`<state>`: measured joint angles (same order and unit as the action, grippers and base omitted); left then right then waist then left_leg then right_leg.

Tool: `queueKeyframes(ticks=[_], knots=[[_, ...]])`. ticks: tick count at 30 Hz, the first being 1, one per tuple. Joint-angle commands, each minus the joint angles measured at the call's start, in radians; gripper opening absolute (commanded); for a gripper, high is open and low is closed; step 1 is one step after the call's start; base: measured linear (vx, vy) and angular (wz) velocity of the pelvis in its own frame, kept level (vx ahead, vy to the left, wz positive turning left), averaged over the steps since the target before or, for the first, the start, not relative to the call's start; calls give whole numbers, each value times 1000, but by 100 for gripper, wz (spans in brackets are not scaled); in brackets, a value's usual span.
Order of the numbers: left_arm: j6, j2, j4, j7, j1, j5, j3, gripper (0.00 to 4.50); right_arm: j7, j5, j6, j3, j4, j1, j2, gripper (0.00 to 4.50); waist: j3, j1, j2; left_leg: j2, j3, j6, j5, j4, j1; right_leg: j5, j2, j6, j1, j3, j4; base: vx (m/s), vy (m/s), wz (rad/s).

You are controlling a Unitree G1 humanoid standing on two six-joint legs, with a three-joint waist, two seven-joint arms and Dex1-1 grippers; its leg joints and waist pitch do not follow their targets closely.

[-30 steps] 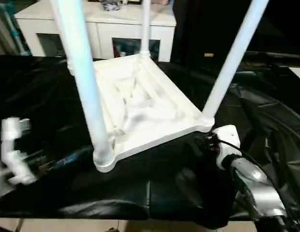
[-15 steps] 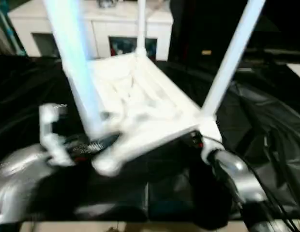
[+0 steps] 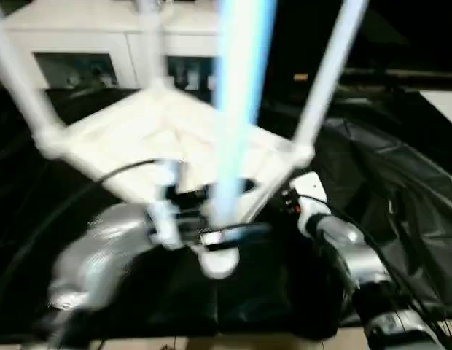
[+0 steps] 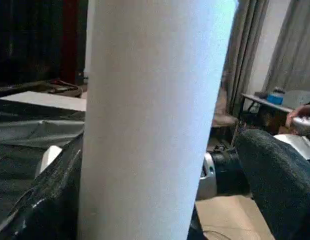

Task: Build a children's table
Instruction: Rotate table base

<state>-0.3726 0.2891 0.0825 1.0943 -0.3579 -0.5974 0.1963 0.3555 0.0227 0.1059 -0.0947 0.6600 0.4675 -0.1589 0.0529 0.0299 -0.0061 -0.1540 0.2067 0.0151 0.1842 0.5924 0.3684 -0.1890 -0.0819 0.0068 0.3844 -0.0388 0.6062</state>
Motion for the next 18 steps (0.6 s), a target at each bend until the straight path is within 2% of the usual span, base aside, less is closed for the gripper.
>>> queueKeyframes(ticks=[1, 3, 4, 6, 7, 9, 10, 11, 12, 14, 18], knots=[[46, -41, -63, -29, -40, 63, 58, 445, 33, -11, -34, -39, 12, 33, 33, 310, -59, 6, 8, -67, -34, 28, 258, -74, -20, -202, -61, -236, -29, 44, -71, 0, 0, 0], [66, -58, -90, -42, -55, 81, 66, 445, 29, -14, -36, -39, 18, 37, 34, 310, -60, 7, 6, -69, -36, 35, 264, -75, -17, -206, -63, -236, -34, 44, -70, 0, 0, 0], [81, -80, -123, -48, -77, 99, 73, 445, 40, -9, -47, -36, 35, 45, 38, 310, -60, 8, 9, -69, -38, 34, 264, -75, -16, -202, -64, -236, -36, 43, -68, 0, 0, 0], [90, -94, -139, -52, -87, 108, 76, 445, 43, -8, -52, -35, 39, 47, 39, 310, -62, 7, 7, -69, -37, 32, 262, -73, -17, -188, -63, -243, -35, 43, -68, 0, 0, 0], [101, -111, -158, -53, -98, 122, 80, 445, 47, -7, -59, -34, 46, 49, 41, 310, -62, 8, 10, -70, -38, 28, 261, -74, -16, -178, -64, -248, -36, 42, -66, 0, 0, 0], [115, -127, -175, -55, -109, 136, 86, 445, 53, -6, -65, -34, 50, 51, 42, 310, -62, 6, 8, -70, -36, 22, 260, -73, -16, -169, -63, -257, -36, 42, -68, 0, 0, 0], [125, -143, -191, -55, -119, 143, 91, 445, 60, -5, -71, -34, 55, 53, 43, 310, -62, 8, 9, -70, -37, 18, 257, -72, -14, -166, -65, -260, -38, 42, -67, 0, 0, 0], [137, -155, -208, -59, -128, 155, 98, 445, 66, -4, -76, -35, 57, 53, 44, 310, -62, 7, 14, -70, -38, 18, 261, -73, -15, -169, -65, -261, -37, 42, -68, 0, 0, 0], [142, -167, -223, -65, -138, 161, 103, 445, 77, 0, -81, -34, 56, 53, 46, 310, -62, 7, 12, -71, -36, 17, 268, -72, -18, -170, -64, -263, -35, 42, -69, 0, 0, 0], [156, -184, -251, -79, -151, 176, 110, 445, 93, 5, -92, -33, 58, 54, 48, 310, -63, 8, 13, -72, -39, 15, 265, -73, -15, -162, -65, -266, -40, 41, -67, 0, 0, 0], [219, -224, -335, -108, -187, 218, 119, 445, 148, 11, -104, -35, 59, 53, 46, 310, -62, 7, 12, -71, -38, 5, 275, -72, -15, -161, -63, -273, -39, 41, -71, 0, 0, 0]])
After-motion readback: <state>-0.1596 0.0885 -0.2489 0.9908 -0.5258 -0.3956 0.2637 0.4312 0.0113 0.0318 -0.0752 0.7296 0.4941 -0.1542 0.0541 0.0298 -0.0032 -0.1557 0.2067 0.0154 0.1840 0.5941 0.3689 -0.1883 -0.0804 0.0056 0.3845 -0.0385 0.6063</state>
